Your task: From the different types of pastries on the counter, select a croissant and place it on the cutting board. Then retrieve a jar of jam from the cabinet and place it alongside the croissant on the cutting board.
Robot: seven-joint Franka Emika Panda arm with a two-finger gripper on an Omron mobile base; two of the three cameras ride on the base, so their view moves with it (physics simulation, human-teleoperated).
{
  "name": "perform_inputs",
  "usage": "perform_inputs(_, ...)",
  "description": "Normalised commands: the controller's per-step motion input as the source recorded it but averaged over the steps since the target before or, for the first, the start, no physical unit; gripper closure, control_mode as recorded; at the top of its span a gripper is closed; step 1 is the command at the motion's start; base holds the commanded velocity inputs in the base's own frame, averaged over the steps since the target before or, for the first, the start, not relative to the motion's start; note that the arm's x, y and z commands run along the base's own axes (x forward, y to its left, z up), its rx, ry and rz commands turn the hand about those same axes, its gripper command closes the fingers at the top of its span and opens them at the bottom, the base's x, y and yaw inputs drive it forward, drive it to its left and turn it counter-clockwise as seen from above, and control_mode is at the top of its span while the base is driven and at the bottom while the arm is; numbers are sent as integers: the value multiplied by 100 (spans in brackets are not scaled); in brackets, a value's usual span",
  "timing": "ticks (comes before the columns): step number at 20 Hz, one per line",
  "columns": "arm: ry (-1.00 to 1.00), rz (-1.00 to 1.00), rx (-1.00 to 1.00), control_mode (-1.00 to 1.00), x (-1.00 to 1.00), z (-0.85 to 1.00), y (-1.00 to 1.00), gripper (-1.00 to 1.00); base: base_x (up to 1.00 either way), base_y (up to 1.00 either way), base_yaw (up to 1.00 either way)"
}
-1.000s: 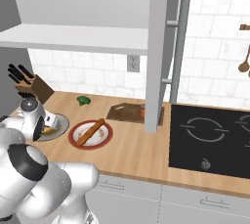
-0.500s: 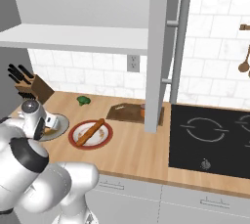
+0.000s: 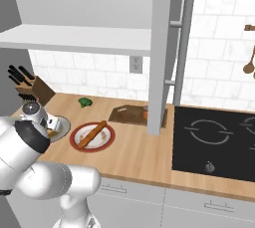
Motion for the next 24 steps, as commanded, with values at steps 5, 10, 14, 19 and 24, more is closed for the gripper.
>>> perform_inputs(5, 4, 0, -6, -100, 21, -20, 12, -100, 0, 0, 0)
perform_inputs(10, 4, 0, -4, -100, 26, -12, 5, -100, 0, 0, 0)
perform_inputs(14, 1, 0, -3, -100, 24, -11, 5, -100, 0, 0, 0)
perform_inputs(19, 0, 0, -2, -100, 10, -14, 10, -100, 0, 0, 0)
perform_inputs(24, -1, 0, 7, -100, 0, -4, 27, -100, 0, 0, 0)
